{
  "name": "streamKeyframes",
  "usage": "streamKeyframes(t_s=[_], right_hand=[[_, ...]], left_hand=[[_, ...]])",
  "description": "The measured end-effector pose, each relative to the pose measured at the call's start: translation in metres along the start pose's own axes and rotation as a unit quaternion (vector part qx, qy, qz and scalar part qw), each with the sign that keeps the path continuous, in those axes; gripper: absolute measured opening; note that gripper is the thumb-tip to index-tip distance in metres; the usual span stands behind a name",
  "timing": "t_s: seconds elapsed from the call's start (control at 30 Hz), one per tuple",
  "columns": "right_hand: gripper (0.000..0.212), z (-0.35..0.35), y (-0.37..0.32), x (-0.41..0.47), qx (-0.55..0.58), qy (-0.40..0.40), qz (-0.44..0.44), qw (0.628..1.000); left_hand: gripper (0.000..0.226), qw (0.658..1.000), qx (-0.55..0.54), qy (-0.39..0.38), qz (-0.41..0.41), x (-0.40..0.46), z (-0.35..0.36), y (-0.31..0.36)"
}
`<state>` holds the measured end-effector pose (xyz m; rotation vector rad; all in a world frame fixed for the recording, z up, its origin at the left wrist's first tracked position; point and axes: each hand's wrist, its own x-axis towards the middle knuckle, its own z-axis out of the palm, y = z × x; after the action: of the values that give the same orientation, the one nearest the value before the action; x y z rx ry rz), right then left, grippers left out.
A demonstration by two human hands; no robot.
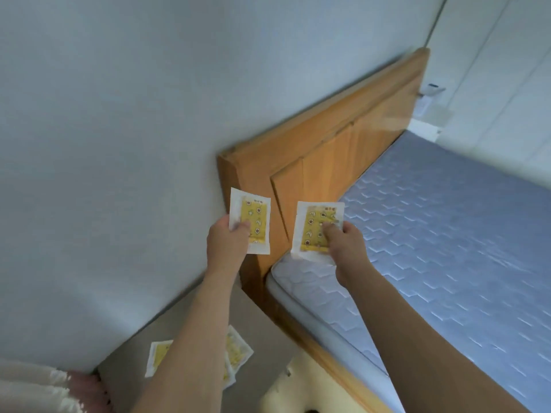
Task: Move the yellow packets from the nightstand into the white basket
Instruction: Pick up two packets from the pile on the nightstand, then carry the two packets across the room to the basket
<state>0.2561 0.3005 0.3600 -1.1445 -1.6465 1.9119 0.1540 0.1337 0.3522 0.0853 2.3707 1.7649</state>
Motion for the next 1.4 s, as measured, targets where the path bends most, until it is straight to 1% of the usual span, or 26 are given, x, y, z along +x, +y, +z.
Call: streamKeyframes(t_s=[0.1, 0.2, 0.33, 0.4, 0.47, 0.6, 0.77, 0.93, 1.13, 1.2, 1.27, 1.33, 1.4], right_hand=[[0.013, -0.059, -0.01, -0.018, 0.011, 0.063, -0.01, 0.998], [0.013, -0.134, -0.013, -0.038, 0.026, 0.143, -0.008, 0.989], [0.014, -0.242, -0.017, -0.077, 0.084, 0.245, -0.026, 0.965], [0.014, -0.306, -0.013, -0.107, 0.11, 0.286, -0.04, 0.951], [0.015, -0.348, -0.011, -0.127, 0.123, 0.3, -0.038, 0.945], [0.017, -0.488, 0.007, -0.207, 0.155, 0.37, -0.038, 0.915], [0.019, -0.644, 0.045, -0.314, 0.207, 0.463, -0.065, 0.859], [0.016, -0.753, 0.093, -0.415, 0.286, 0.534, -0.076, 0.792], [0.011, -0.873, 0.152, -0.502, 0.362, 0.626, -0.083, 0.686], [0.01, -0.914, 0.169, -0.52, 0.377, 0.648, -0.077, 0.658], [0.01, -0.962, 0.182, -0.533, 0.386, 0.665, -0.076, 0.635], [0.01, -1.014, 0.188, -0.543, 0.383, 0.676, -0.08, 0.624], [0.009, -1.069, 0.187, -0.552, 0.375, 0.684, -0.084, 0.621]], left_hand=[[0.02, 0.998, -0.005, -0.056, 0.036, -0.02, 0.037, 0.028], [0.008, 0.992, -0.004, -0.11, 0.066, -0.055, 0.079, 0.054], [0.013, 0.971, -0.015, -0.218, 0.099, -0.123, 0.149, 0.085], [0.012, 0.957, -0.017, -0.263, 0.118, -0.179, 0.194, 0.101], [0.012, 0.95, -0.032, -0.284, 0.125, -0.22, 0.225, 0.111], [0.011, 0.911, -0.038, -0.385, 0.14, -0.36, 0.316, 0.126], [0.01, 0.846, -0.037, -0.501, 0.177, -0.541, 0.411, 0.137], [0.008, 0.785, -0.027, -0.593, 0.175, -0.703, 0.476, 0.139], [0.009, 0.71, 0.008, -0.676, 0.198, -0.864, 0.55, 0.132], [0.009, 0.693, 0.016, -0.691, 0.203, -0.909, 0.581, 0.129], [0.01, 0.684, 0.016, -0.701, 0.202, -0.954, 0.617, 0.128], [0.009, 0.676, 0.008, -0.711, 0.195, -0.999, 0.655, 0.128], [0.01, 0.664, 0.005, -0.724, 0.186, -1.045, 0.694, 0.131]])
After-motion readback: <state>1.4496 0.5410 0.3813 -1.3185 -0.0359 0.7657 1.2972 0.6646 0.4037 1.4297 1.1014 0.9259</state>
